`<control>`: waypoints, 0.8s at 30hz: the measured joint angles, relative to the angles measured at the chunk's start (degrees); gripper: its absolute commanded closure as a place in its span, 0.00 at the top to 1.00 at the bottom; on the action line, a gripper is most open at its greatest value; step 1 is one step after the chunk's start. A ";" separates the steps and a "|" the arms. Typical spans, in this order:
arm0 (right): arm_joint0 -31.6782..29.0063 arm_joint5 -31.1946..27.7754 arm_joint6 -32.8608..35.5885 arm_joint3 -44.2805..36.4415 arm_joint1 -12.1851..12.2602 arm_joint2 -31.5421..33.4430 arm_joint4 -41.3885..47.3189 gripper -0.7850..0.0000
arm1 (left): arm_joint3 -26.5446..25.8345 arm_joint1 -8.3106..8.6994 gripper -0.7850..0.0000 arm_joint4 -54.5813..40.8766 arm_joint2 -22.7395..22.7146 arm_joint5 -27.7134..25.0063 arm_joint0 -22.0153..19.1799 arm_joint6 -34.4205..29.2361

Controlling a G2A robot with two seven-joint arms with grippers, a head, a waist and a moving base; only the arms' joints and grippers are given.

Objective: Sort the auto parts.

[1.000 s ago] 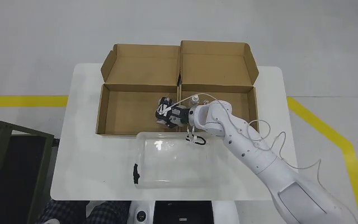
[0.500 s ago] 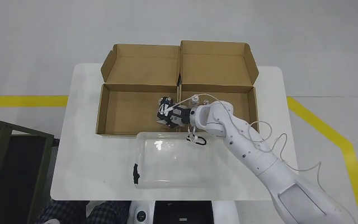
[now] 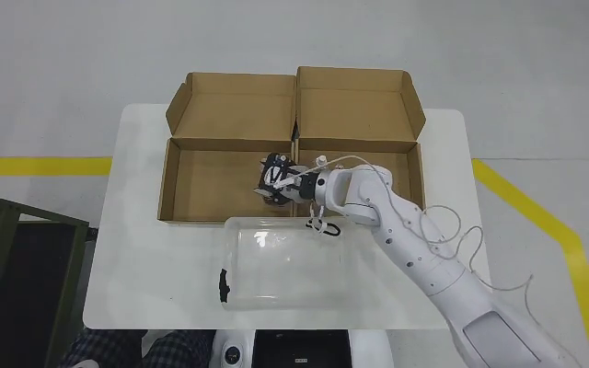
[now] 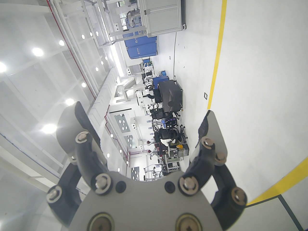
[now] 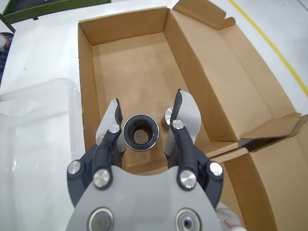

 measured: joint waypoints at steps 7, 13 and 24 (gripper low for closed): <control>-5.82 0.05 -1.22 -10.45 2.06 6.23 -2.91 0.58 | 0.00 0.00 1.00 0.00 0.00 0.00 0.00 0.00; -14.00 0.29 -3.48 -19.49 4.26 13.84 -6.71 0.60 | 0.00 0.00 1.00 0.00 0.00 0.00 0.00 0.00; -31.04 1.78 -12.76 -29.92 7.23 27.75 -11.74 0.88 | 0.00 0.00 1.00 0.00 0.00 0.00 0.00 0.00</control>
